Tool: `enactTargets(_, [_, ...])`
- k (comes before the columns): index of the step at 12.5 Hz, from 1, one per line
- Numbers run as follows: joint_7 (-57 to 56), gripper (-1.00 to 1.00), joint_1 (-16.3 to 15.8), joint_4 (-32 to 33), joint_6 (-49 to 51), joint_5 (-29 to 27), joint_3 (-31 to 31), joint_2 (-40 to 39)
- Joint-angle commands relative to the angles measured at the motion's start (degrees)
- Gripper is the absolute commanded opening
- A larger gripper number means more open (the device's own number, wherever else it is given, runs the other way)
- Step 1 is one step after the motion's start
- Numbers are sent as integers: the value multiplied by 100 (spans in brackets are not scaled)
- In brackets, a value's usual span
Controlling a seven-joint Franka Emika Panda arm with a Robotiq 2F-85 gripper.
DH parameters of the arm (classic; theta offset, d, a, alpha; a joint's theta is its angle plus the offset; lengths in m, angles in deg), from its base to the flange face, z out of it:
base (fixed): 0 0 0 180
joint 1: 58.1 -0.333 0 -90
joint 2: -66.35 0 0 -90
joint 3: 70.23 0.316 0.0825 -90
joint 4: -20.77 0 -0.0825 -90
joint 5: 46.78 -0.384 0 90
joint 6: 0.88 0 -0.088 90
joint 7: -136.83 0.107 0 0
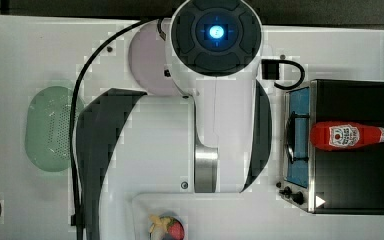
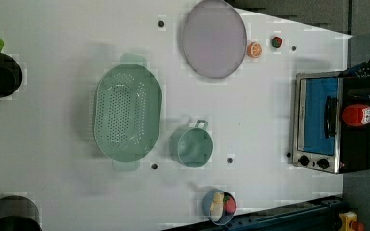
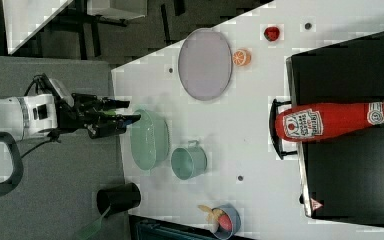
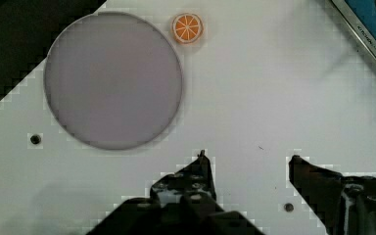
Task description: Pick Ketchup from oven and place it on table.
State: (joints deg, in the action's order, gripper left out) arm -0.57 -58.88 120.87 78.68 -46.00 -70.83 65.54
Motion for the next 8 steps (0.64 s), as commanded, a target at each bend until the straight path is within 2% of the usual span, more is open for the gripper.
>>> enactTargets(1, [-286, 59, 157, 537, 1275, 24, -68, 1895])
enactTargets(3, [-286, 99, 167, 538, 1248, 29, -87, 1884])
enactTargets(8, [-286, 100, 393, 537, 849, 100, -660, 1595])
